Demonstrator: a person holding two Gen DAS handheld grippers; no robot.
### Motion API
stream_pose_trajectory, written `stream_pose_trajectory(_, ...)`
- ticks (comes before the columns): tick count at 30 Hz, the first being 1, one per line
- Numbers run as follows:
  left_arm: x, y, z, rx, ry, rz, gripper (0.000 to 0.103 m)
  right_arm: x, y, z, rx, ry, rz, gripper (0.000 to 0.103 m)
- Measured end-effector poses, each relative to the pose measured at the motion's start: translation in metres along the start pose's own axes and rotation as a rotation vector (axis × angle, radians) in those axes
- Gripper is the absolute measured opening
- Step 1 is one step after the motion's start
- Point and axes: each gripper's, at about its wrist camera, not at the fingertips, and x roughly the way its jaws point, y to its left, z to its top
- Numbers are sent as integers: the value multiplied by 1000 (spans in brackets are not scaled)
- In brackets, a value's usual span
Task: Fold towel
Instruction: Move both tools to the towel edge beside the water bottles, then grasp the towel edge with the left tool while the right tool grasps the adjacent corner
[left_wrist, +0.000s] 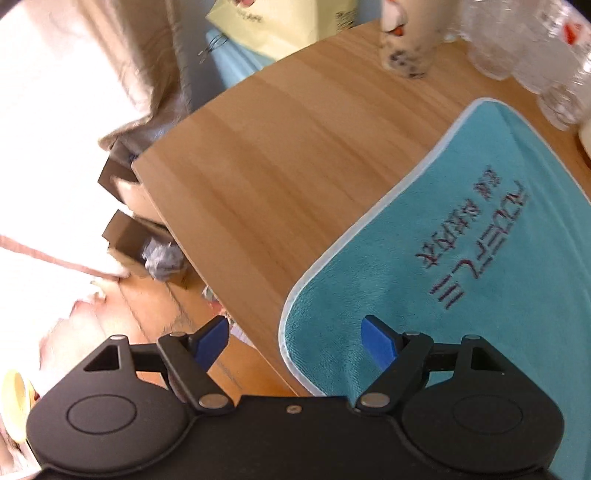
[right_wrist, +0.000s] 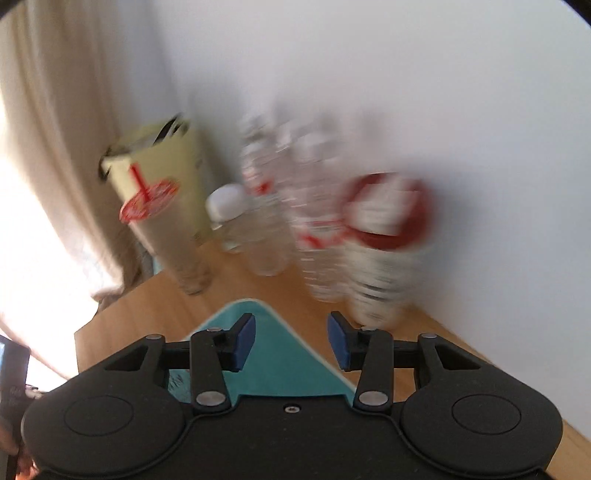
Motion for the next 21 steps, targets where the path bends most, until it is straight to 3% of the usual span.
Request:
stream_pose_trajectory(4, 4, 4, -3, -32, -18, -2, 80, 72, 29, 6, -54, 89, 6, 46)
stream_pose_trajectory(8, 3, 1, -3, 11, -51, -7, 80, 125, 53, 9, -101, 141, 5, 46)
stream_pose_trajectory(16, 11, 11, 5, 12, -12, -96, 78, 174, 62, 7, -77, 198, -33, 42)
stream_pose_trajectory(18, 13, 12, 7, 22, -9, -102, 76, 179, 59, 8, -61, 212, -26, 34)
stream_pose_trajectory(21, 14, 10, 8, 63, -19, -114, 69, 188, 59, 8, -58, 237, -25, 33)
